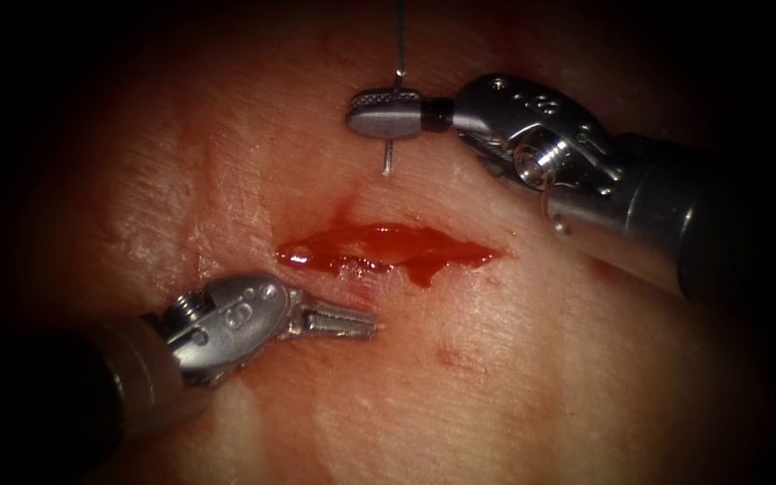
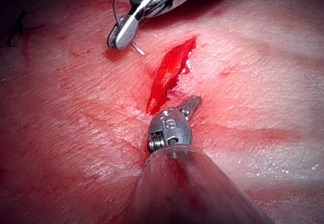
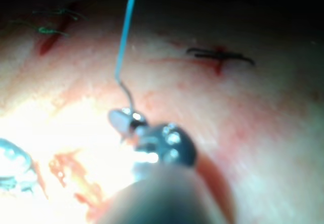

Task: Wound Closure
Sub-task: Pass the needle through the top of the incision.

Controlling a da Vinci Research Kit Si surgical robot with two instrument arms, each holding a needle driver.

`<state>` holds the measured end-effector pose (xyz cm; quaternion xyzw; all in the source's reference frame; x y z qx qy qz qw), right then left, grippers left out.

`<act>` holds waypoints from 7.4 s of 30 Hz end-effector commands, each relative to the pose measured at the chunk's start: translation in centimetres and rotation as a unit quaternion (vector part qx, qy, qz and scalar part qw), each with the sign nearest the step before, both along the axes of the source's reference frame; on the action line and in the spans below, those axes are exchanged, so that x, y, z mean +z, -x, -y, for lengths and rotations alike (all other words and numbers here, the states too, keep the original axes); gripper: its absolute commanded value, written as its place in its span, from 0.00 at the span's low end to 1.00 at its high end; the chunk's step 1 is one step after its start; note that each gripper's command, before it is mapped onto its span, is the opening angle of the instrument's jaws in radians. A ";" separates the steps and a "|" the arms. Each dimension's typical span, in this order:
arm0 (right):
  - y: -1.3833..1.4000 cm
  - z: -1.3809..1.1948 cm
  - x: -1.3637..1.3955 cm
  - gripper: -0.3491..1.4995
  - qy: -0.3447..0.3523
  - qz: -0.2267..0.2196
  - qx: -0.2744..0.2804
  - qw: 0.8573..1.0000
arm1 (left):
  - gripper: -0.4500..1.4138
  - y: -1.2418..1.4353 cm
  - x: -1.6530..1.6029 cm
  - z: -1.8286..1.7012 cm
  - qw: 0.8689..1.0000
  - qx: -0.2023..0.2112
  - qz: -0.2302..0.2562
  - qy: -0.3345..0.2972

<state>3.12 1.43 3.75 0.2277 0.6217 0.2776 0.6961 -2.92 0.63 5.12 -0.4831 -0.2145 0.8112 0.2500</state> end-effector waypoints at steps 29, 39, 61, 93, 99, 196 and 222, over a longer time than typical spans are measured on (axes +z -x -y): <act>-0.02 -0.34 0.11 0.00 0.074 0.013 -0.001 0.997 | 0.00 0.05 0.12 -0.03 1.000 0.000 0.001 0.003; -0.05 -0.33 0.10 0.00 -0.019 -0.001 0.010 1.000 | 0.00 0.05 0.12 -0.02 1.000 0.001 -0.001 0.003; -0.08 -0.30 0.18 0.00 -0.152 -0.028 -0.002 0.988 | 0.00 0.05 0.12 0.00 1.000 0.000 -0.002 0.004; -0.20 0.25 0.04 0.00 -0.242 -0.057 -0.049 0.967 | 0.00 0.01 0.12 0.00 1.000 0.002 -0.002 0.004; -0.21 0.27 0.06 0.15 -0.202 -0.048 -0.036 0.978 | 0.00 0.02 0.12 0.00 1.000 0.002 -0.002 0.004; 0.00 -0.12 -0.17 0.88 0.028 0.042 -0.004 0.999 | 0.00 0.00 0.15 0.01 1.000 0.003 -0.002 0.005; -0.02 0.39 -0.07 0.00 -0.093 0.002 -0.113 0.989 | 0.02 -0.04 0.12 0.00 1.000 0.011 0.000 0.017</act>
